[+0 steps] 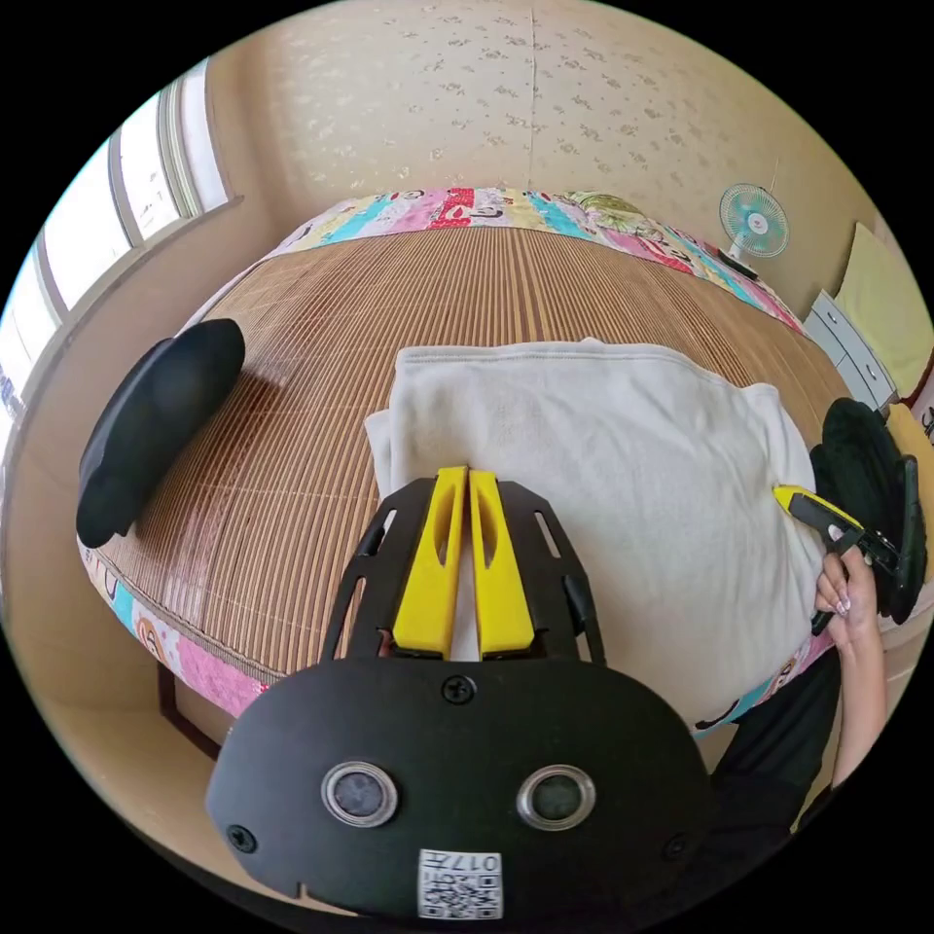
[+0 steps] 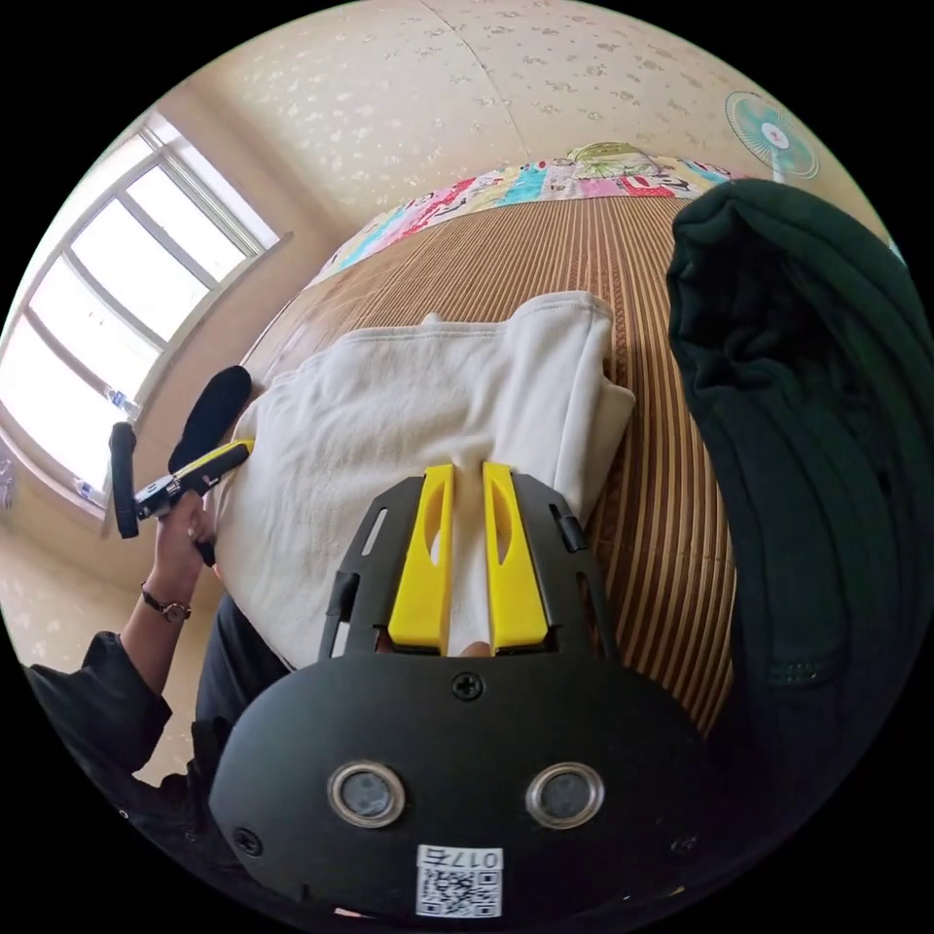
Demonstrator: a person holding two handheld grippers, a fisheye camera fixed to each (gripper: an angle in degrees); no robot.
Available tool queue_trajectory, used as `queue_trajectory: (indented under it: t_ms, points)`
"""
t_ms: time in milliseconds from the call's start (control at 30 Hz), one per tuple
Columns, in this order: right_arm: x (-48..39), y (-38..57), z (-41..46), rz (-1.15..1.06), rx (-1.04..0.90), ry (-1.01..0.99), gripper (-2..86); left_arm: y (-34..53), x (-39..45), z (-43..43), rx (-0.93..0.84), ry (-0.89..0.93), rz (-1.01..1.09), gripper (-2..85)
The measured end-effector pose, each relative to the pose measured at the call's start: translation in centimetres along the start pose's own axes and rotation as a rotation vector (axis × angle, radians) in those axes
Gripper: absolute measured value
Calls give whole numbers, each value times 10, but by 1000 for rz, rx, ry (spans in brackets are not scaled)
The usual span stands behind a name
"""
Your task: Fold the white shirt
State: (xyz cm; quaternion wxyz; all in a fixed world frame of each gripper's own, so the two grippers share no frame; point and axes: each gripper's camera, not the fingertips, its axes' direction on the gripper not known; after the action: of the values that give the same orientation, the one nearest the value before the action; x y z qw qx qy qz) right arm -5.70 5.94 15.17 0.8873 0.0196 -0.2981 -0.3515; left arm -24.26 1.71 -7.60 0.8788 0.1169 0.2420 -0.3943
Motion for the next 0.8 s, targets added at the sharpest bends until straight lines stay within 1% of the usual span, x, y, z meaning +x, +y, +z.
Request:
queue_trajectory:
  t_ms: [67,100,167,233,300,367,433,533,633,700,733,800]
  points:
    - [-4,6,-3,-48,20,41,57,25,-40,-27,99,153,-92,-8]
    - [-4,7,-4,-55,23,53,56,35,-52,-36,130,190,-126,-7]
    - [-1,10,-6,-66,32,73,51,82,-98,-70,239,299,-259,-1]
    - [7,11,-9,-60,39,58,49,120,-122,-88,288,370,-317,20]
    - [17,12,-11,-49,43,28,48,149,-140,-94,278,408,-364,68]
    - [29,13,-14,-37,42,-8,45,177,-164,-86,197,448,-474,124]
    - [36,13,-16,-33,42,-31,43,196,-179,-75,177,492,-558,141]
    - [45,15,-18,-30,39,-51,38,212,-189,-54,153,581,-614,134]
    - [46,17,-18,-36,39,-32,33,213,-198,-45,181,660,-673,115]
    - [48,18,-18,-37,40,-30,31,211,-206,-40,154,669,-753,101]
    - [51,19,-18,-29,40,-43,30,207,-211,-40,126,653,-785,77]
    - [55,20,-19,-19,40,-53,29,197,-216,-48,101,659,-774,59]
